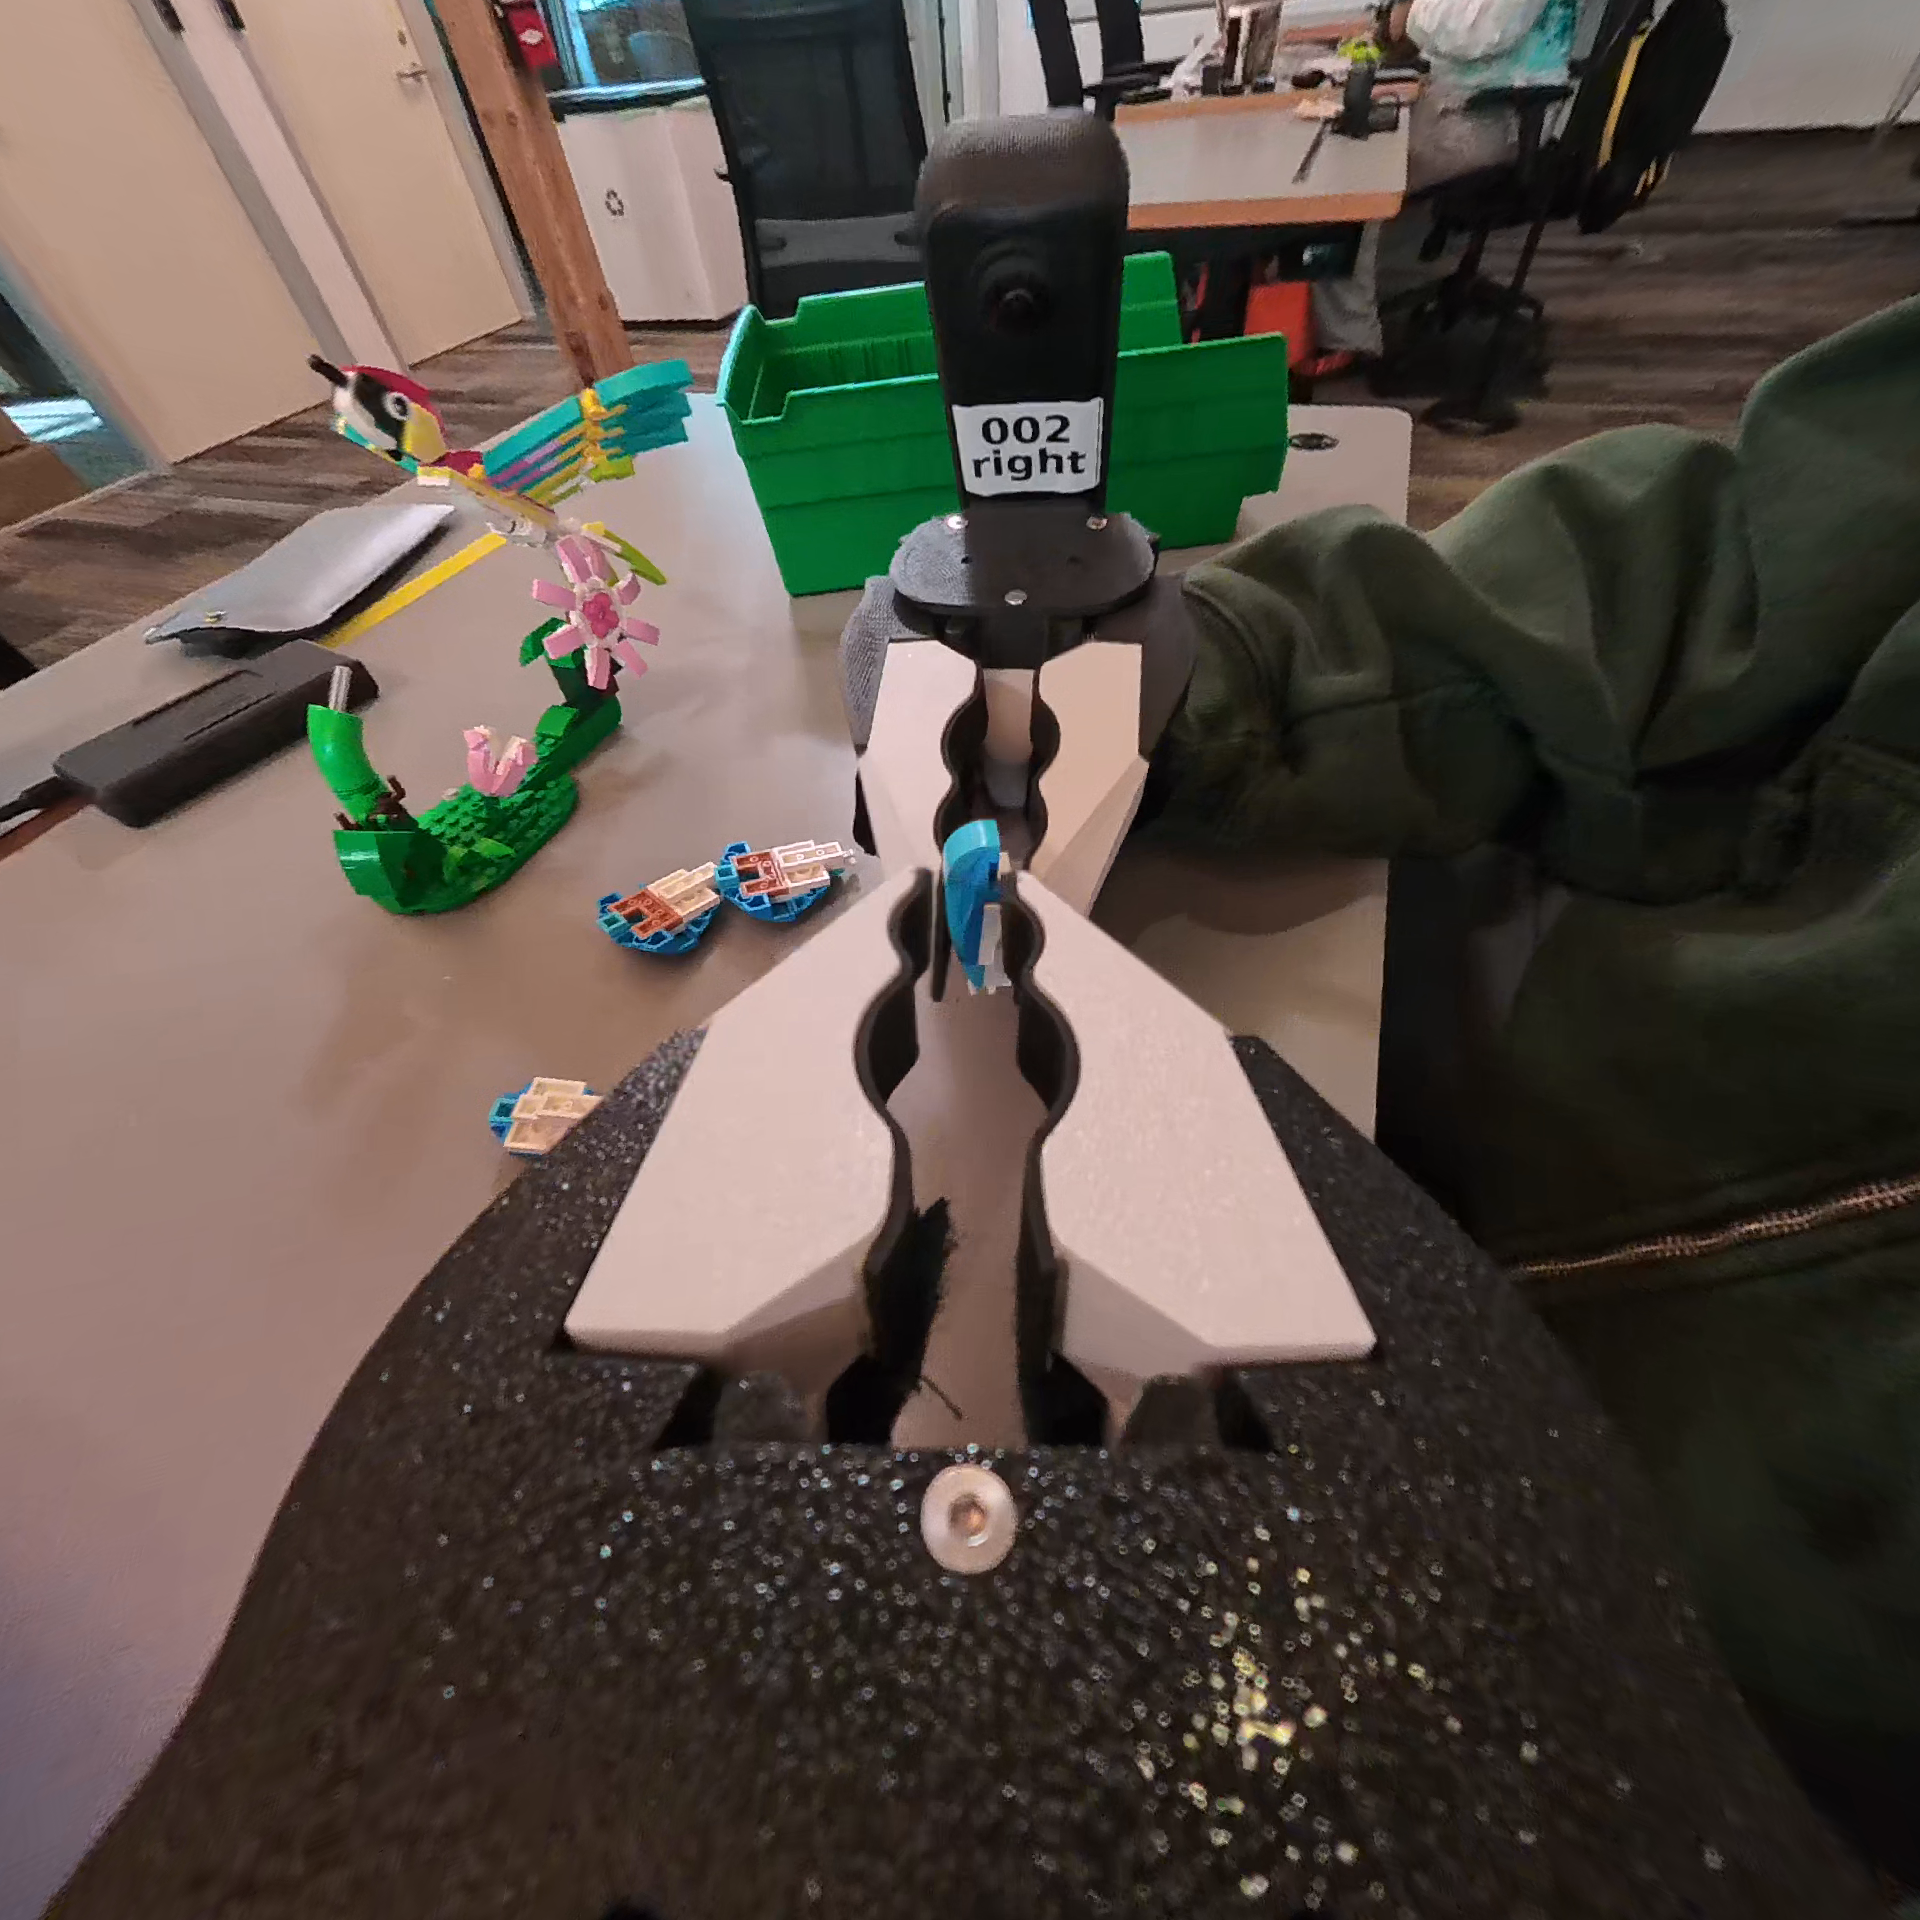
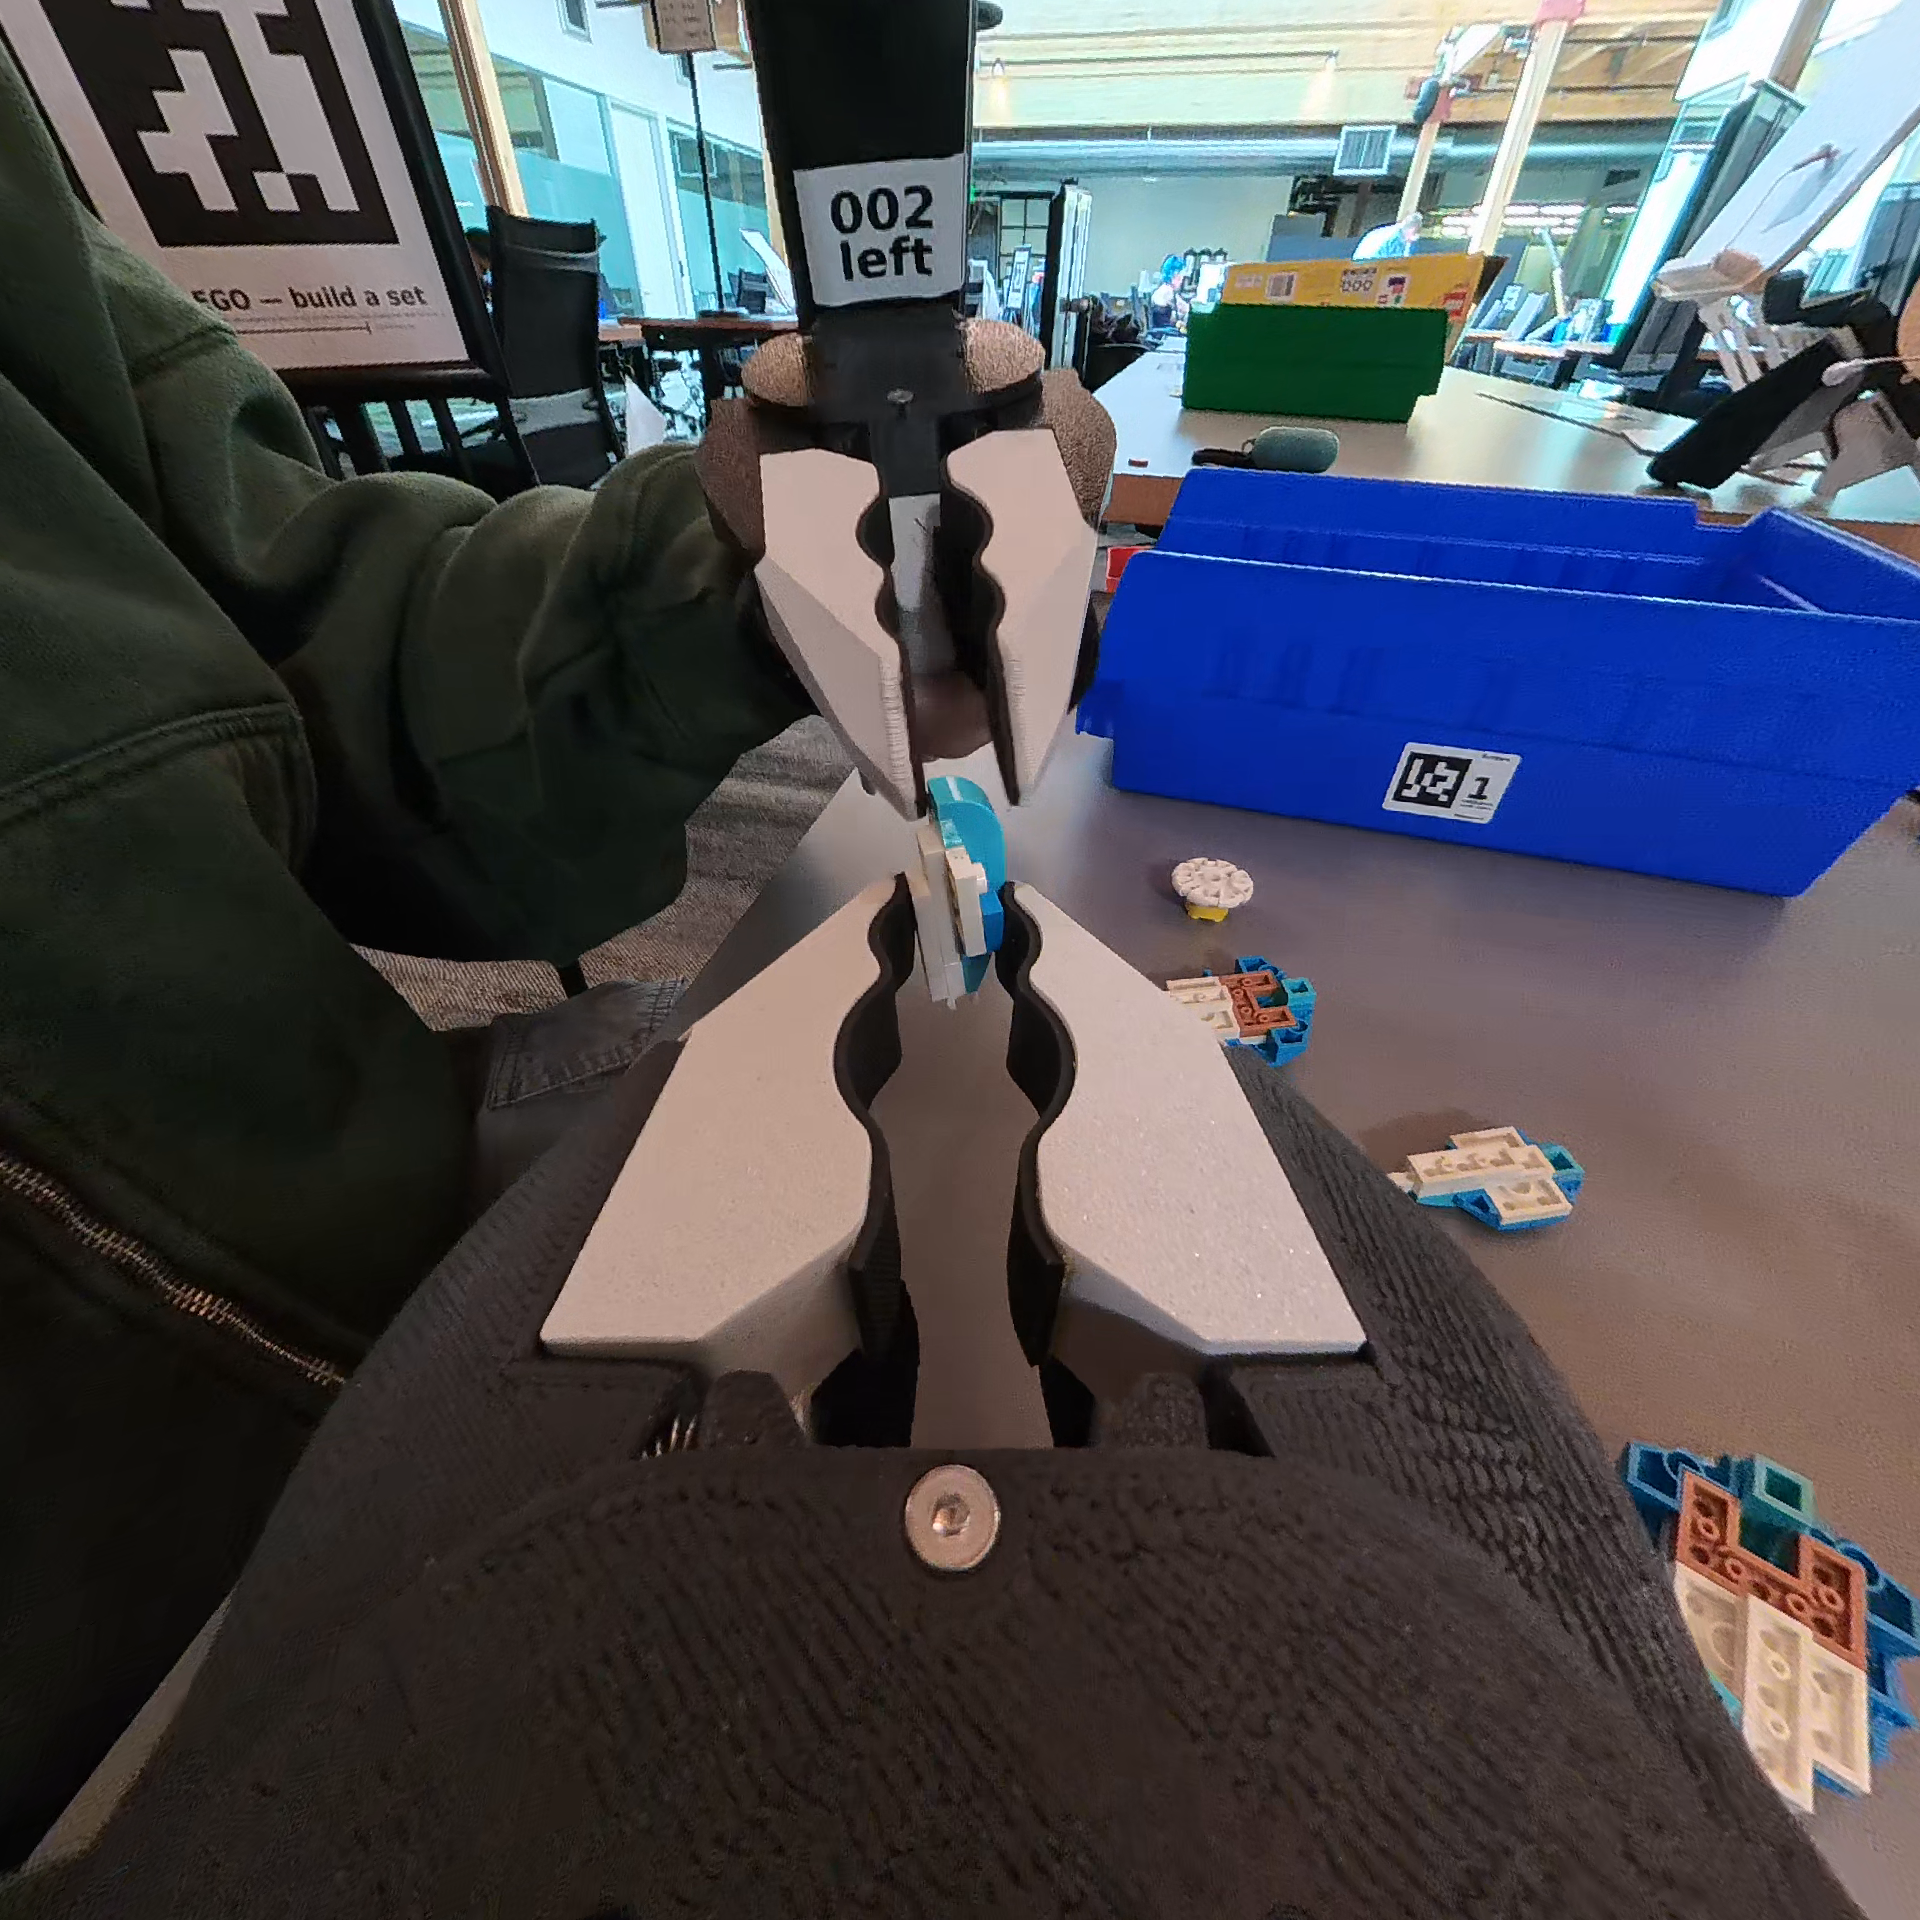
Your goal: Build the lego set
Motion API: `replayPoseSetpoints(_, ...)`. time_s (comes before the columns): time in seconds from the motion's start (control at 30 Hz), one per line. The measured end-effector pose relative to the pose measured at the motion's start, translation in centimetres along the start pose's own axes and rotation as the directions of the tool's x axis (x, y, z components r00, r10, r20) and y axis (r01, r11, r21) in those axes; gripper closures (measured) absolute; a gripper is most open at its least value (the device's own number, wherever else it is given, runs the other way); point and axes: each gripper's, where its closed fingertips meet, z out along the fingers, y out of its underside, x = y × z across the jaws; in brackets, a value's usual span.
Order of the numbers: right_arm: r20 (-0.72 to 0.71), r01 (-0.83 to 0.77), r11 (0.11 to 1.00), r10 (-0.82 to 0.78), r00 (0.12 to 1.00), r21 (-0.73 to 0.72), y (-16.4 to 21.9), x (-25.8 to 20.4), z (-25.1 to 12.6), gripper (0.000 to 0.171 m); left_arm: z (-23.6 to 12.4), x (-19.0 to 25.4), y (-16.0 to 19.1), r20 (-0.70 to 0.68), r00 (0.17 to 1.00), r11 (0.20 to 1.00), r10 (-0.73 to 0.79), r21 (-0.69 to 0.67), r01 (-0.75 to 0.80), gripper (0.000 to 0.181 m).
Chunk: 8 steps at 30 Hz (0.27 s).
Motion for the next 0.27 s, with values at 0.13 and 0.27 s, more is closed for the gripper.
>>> replayPoseSetpoints(0.13, -0.06, 0.036, 0.998, -0.039, 0.997, -0.046, 0.4, 0.8, 0.1, 0.158, 0.3, -0.5, 0.6, 0.053, 0.997, 0.997, 0.06, -0.05, -0.057, 0.18)
replayPoseSetpoints(0.27, -0.125, 0.073, 0.991, -0.087, 0.988, -0.113, 1.3, 1.9, -0.6, 0.159, 1.0, -1.6, 1.3, 0.119, 0.993, 0.998, -0.003, -0.065, 0.011, 0.18)
